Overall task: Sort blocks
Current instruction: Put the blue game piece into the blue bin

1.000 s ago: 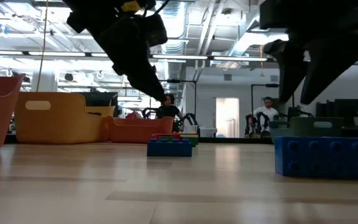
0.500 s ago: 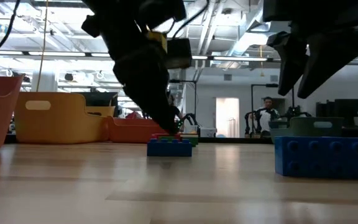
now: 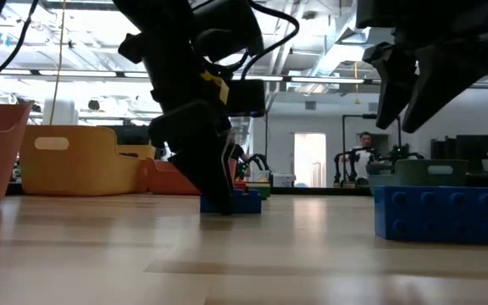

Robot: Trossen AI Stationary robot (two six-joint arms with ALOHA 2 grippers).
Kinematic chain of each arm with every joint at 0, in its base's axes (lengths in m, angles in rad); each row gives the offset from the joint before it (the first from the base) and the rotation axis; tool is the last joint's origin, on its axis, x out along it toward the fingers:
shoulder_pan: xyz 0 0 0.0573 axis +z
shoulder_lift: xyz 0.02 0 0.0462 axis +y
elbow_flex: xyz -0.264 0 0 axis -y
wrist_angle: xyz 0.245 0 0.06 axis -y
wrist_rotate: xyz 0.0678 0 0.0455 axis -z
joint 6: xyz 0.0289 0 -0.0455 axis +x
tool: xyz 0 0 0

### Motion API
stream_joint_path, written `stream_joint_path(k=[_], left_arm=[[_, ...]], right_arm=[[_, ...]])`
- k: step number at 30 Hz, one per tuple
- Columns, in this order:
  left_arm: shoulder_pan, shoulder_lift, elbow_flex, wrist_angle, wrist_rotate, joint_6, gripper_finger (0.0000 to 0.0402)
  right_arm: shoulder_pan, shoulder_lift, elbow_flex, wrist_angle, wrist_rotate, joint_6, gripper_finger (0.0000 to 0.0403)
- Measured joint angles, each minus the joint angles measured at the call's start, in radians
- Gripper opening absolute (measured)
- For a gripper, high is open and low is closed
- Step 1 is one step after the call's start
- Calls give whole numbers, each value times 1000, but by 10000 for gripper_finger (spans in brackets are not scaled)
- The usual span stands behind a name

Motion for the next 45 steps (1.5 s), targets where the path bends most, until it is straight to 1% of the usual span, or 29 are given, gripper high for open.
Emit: stream_joint_path(k=[2,5,7,10,12,15,17,18,20,24,30,32,38,45], left_arm=[[0,-3,-1,-3,-1,18,193],[0,-3,-1,-3,-3,47,136],[0,-7,-2,5,-19,68,132],[4,-19,-5,28,-62,123,132],[18,-33,-6,66,-74,155,132],[43,-63,-5,113,-72,193,132],[65,-75,-5,138,-31,219,132],[76,-82,-5,155,3,232,132],[99,-93,-5,211,83,253,132],[139,-98,-5,302,243,275,132],[187,-97,-5,364,404,252,132],[197,-97,-5,378,441,243,132],[223,-97,-5,405,509,214,132],[240,-97,-5,458,593,160,132]], right_arm=[[0,0,0,2,1,0,226],[0,0,0,17,10,0,226],[1,0,-1,55,31,-16,226],[11,0,-32,195,81,-89,226],[20,0,-61,282,136,-153,226],[32,0,-98,367,236,-255,226],[48,0,-111,396,310,-337,226],[56,0,-113,411,348,-382,224],[64,0,-114,441,388,-463,222],[43,0,-115,448,392,-540,218],[19,0,-115,454,411,-626,210],[14,0,-115,456,411,-655,206],[12,0,-115,514,413,-735,197],[5,0,-115,563,414,-787,196]])
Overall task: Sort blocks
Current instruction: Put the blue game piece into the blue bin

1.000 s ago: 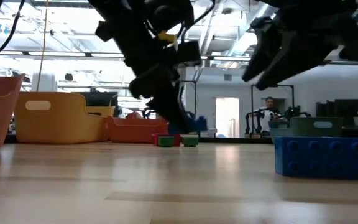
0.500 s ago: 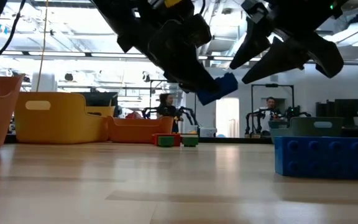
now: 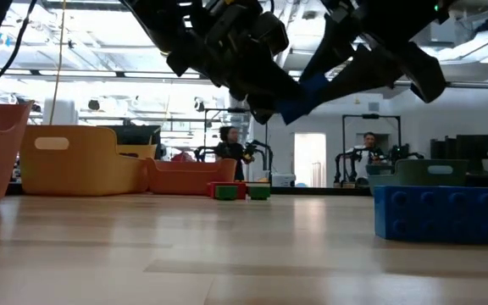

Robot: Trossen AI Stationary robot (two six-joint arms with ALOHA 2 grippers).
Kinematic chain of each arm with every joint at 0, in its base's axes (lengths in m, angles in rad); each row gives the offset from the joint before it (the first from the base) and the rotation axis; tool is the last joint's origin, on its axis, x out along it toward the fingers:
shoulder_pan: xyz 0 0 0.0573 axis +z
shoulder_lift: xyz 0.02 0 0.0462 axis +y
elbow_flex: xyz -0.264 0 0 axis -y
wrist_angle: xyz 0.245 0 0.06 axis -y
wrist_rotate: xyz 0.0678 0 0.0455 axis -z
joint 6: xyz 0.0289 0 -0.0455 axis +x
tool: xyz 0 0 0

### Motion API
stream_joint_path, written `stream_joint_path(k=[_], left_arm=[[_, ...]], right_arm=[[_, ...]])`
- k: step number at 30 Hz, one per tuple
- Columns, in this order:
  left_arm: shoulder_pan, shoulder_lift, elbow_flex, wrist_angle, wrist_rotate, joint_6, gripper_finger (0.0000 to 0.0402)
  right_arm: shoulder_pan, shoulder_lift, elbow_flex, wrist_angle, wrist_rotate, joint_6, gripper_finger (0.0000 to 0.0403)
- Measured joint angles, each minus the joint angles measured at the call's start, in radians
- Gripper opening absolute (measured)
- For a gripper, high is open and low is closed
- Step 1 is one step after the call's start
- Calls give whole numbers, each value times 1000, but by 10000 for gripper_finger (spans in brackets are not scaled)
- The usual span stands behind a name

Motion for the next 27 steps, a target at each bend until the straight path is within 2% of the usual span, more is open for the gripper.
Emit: stream_joint_path(k=[7,11,16,23,27], left_arm=[[3,0,0,16,21,-34,132],[4,0,0,14,23,-64,134],[3,0,0,14,21,-85,179],[2,0,1,-4,18,-86,193],[9,0,2,-69,10,-68,202]], right_arm=[[-9,0,0,43,-4,-29,177],[-16,0,0,36,-13,-33,128],[-26,0,0,38,-18,-29,68],[-39,0,1,24,-21,-21,67],[-44,0,3,-29,-21,7,71]])
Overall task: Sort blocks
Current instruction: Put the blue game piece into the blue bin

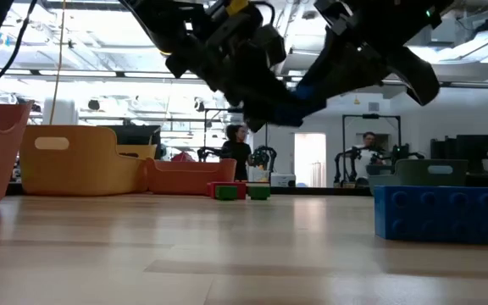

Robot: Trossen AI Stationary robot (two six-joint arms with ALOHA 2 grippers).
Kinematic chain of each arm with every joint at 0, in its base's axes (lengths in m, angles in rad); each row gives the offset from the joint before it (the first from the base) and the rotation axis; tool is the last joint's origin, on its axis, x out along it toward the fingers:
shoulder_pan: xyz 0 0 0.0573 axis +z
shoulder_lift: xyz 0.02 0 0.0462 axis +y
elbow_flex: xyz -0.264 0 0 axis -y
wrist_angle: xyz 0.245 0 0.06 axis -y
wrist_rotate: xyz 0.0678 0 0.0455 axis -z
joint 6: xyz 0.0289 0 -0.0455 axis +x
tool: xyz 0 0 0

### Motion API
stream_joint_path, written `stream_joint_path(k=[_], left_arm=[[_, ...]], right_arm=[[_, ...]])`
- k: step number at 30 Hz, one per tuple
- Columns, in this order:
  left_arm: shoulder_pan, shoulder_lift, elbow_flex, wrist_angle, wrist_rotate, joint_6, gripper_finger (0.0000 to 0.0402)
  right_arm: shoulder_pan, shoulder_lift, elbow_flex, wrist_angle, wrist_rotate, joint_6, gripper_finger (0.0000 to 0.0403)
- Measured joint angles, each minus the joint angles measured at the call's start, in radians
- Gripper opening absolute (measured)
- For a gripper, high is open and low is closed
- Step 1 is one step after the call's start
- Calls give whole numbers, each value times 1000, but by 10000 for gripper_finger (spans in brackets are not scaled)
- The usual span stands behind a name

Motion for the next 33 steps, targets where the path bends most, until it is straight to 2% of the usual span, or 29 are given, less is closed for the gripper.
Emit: stream_joint_path(k=[5,10,14,20,33], left_arm=[[21,0,0,-118,-87,17,228],[50,-7,-1,-224,-262,-7,239],[54,-17,-1,-270,-383,-19,240],[20,-31,-1,-262,-452,8,240],[3,-39,-1,-421,-615,14,240]], right_arm=[[-2,0,20,-121,6,75,72],[-62,-4,65,-343,4,255,73],[-188,-11,92,-565,-2,491,73],[-420,-10,100,-806,-13,776,74],[-758,-10,100,-949,-34,882,74]])
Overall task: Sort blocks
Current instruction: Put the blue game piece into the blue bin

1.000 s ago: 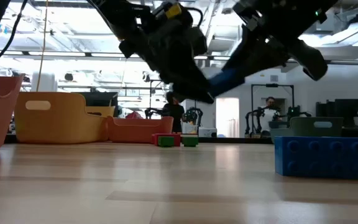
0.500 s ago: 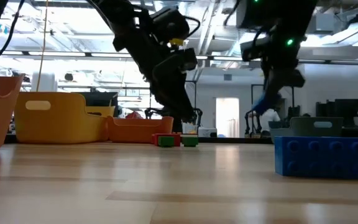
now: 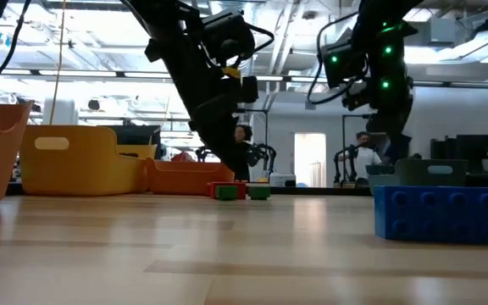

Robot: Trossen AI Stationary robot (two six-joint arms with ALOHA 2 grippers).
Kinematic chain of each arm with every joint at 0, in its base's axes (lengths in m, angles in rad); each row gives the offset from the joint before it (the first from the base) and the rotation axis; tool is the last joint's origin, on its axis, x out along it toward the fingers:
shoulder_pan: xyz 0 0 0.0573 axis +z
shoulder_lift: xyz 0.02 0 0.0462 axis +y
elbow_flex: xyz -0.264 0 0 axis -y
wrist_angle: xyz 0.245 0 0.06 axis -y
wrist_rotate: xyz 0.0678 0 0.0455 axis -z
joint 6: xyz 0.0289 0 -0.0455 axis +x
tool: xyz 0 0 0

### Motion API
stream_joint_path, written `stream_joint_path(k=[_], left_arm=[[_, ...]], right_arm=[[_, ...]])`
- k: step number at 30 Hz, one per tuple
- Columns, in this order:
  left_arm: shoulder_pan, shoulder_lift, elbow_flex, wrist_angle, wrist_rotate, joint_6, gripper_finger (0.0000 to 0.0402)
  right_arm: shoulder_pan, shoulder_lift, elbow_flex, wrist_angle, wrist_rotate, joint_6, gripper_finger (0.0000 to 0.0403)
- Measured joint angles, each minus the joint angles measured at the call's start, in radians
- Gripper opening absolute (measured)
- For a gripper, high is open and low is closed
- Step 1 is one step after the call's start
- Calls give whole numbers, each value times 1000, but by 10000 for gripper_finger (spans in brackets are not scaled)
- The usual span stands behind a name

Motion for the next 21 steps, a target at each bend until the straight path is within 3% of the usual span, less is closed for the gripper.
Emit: stream_joint_path(k=[6,13,17,21], left_arm=[[0,0,0,-21,-6,9,240],[0,0,0,-37,-6,22,240],[0,0,0,-36,-21,23,240],[0,0,0,-30,-24,18,240]], right_arm=[[-106,0,0,-20,0,-39,96],[-164,0,0,-23,0,-79,182],[-172,0,0,-25,4,-79,216],[-122,-1,0,-16,19,-79,223]])
